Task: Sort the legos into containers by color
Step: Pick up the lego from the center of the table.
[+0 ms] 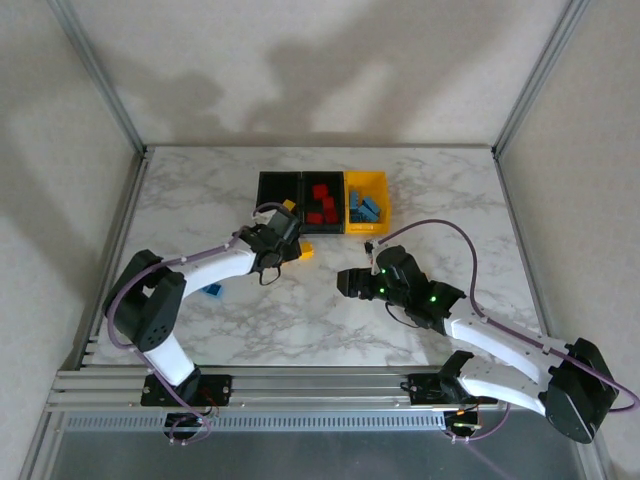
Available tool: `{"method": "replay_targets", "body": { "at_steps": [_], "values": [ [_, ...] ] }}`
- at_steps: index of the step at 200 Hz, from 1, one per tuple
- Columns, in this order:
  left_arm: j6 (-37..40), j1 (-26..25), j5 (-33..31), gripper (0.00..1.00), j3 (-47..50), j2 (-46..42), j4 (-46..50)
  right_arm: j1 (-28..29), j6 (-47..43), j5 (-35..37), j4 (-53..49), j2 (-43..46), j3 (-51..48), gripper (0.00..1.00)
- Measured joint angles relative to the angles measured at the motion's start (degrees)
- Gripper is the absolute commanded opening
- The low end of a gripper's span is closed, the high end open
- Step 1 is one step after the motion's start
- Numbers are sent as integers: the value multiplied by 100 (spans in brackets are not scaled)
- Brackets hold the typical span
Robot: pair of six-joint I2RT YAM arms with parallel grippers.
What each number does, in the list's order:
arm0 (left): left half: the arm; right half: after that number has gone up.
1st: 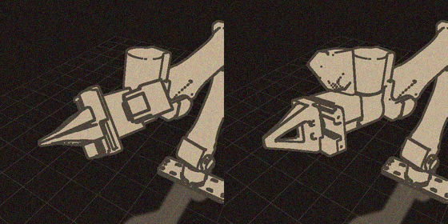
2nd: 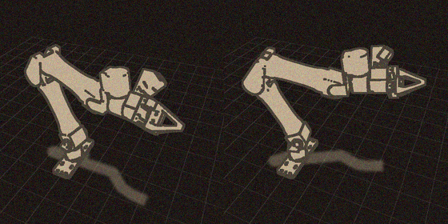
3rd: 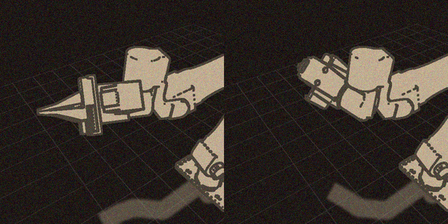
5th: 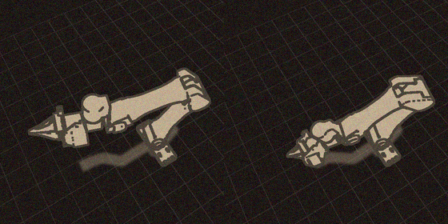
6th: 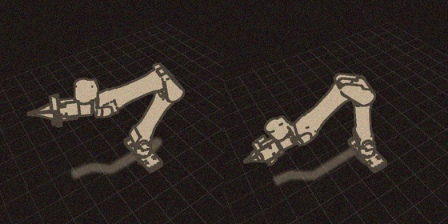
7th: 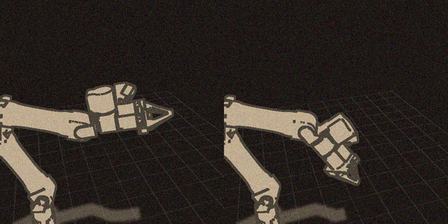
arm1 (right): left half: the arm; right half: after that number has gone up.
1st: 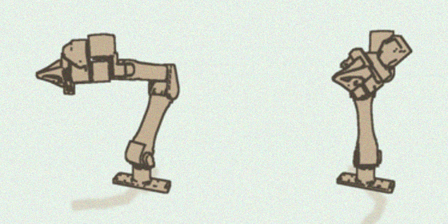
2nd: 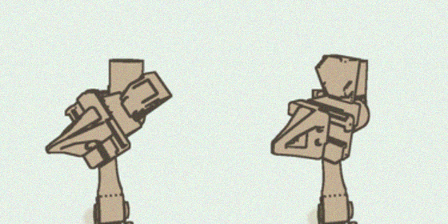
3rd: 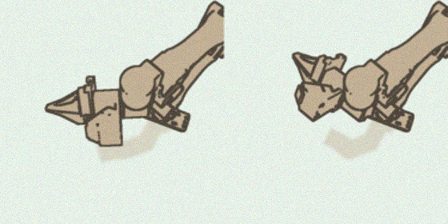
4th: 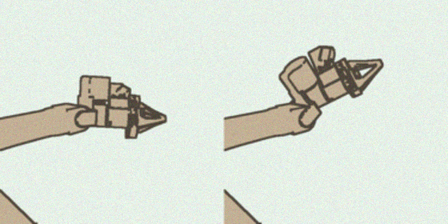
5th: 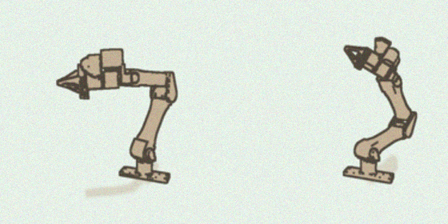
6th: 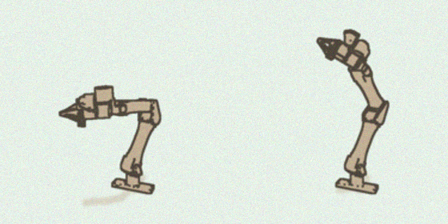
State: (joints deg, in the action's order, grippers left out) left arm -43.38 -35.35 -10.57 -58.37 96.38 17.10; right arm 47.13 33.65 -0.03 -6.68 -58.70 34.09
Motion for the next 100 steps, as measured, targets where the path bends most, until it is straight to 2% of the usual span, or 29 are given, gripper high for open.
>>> {"method": "replay_targets", "body": {
  "at_steps": [76,100],
  "values": [
    [-42,24,-74,53,0,420,-136,4,2,48,-63,317,0,69],
    [-33,59,-109,43,0,503,-190,4,2,66,-85,317,0,69]
  ]
}}
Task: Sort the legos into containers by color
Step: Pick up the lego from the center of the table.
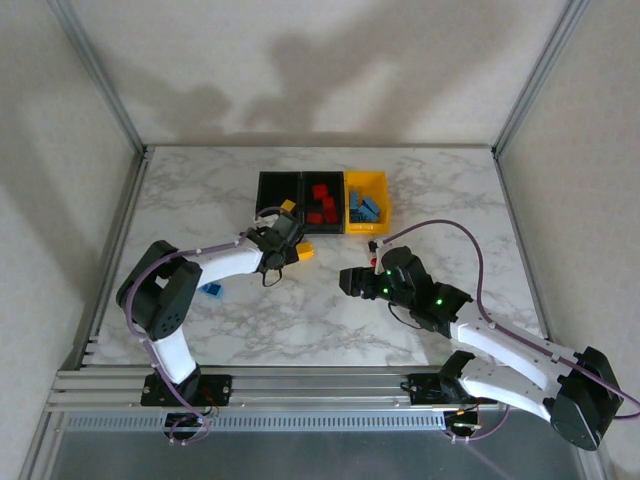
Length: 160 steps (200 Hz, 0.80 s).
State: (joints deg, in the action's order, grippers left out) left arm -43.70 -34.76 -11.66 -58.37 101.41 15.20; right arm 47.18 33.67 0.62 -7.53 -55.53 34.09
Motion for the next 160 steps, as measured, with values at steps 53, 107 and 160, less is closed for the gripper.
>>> {"method": "replay_targets", "body": {
  "at_steps": [53,107,160],
  "values": [
    [-4,0,-17,31,17,-31,2,0,0,92,-2,0,0,69],
    [15,0,-15,28,339,-1115,321,0,-4,59,90,-173,0,68],
    [63,0,-17,29,297,-1759,533,24,-70,-76,254,-525,175,68]
  ]
}}
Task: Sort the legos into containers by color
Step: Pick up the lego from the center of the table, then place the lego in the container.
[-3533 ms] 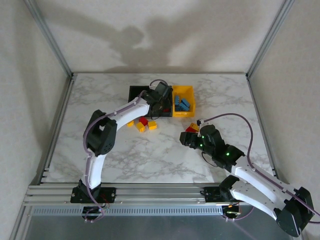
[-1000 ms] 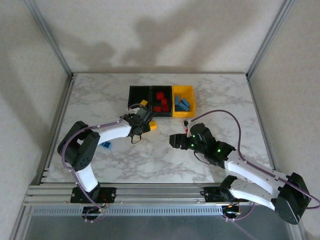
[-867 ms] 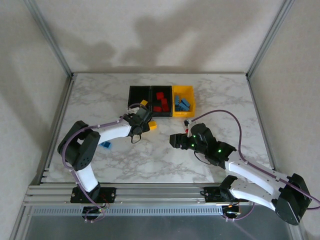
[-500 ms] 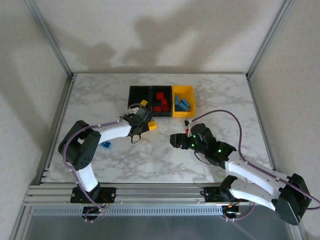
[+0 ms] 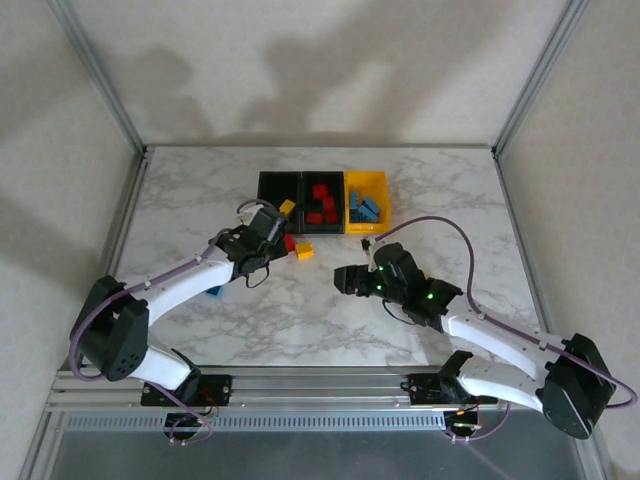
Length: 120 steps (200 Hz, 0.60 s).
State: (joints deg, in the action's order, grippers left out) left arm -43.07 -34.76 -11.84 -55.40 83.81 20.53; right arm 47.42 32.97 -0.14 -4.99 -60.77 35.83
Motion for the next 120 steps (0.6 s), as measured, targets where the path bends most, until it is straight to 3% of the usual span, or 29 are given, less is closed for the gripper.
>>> {"method": "replay_targets", "body": {
  "at_steps": [54,120],
  "values": [
    [254,140,0,29,-776,275,173,26,-20,-11,199,-199,284,68],
    [658,671,4,28,-2142,1799,260,63,-20,-11,267,-372,372,68]
  ]
}}
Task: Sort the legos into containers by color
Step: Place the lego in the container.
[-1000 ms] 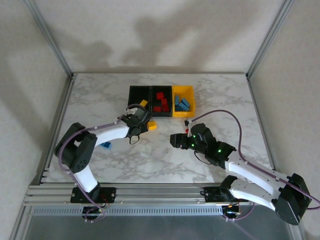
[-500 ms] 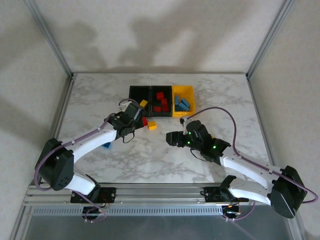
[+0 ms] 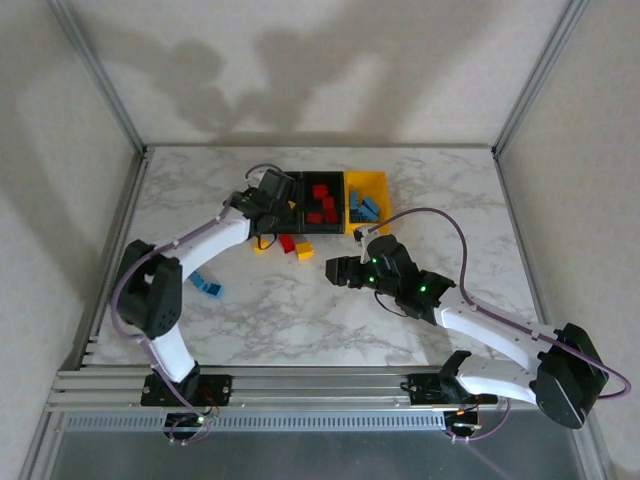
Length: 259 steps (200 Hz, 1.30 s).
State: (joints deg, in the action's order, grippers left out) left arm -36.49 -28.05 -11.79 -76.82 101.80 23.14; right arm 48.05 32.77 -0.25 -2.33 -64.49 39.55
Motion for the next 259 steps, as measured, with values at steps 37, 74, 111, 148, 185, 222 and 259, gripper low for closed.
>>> {"method": "replay_targets", "body": {
  "at_steps": [37,74,111,148,185,222,259],
  "values": [
    [232,232,7,29,-791,804,90,4,0,20,-2,2,0,68],
    [372,293,17,34,-1080,1279,229,7,-2,20,-2,2,0,68],
    [442,293,15,43,-1117,1399,372,7,-22,20,-4,2,0,68],
    [446,293,15,47,-1147,1399,396,7,-22,20,-4,2,0,68],
    [444,293,17,48,-1147,1394,398,7,-22,22,-7,11,0,68],
    [442,264,46,48,-804,964,372,9,-22,22,-48,87,0,68],
    [509,238,273,49,175,-326,249,17,-70,-4,-48,151,0,68]
  ]
}}
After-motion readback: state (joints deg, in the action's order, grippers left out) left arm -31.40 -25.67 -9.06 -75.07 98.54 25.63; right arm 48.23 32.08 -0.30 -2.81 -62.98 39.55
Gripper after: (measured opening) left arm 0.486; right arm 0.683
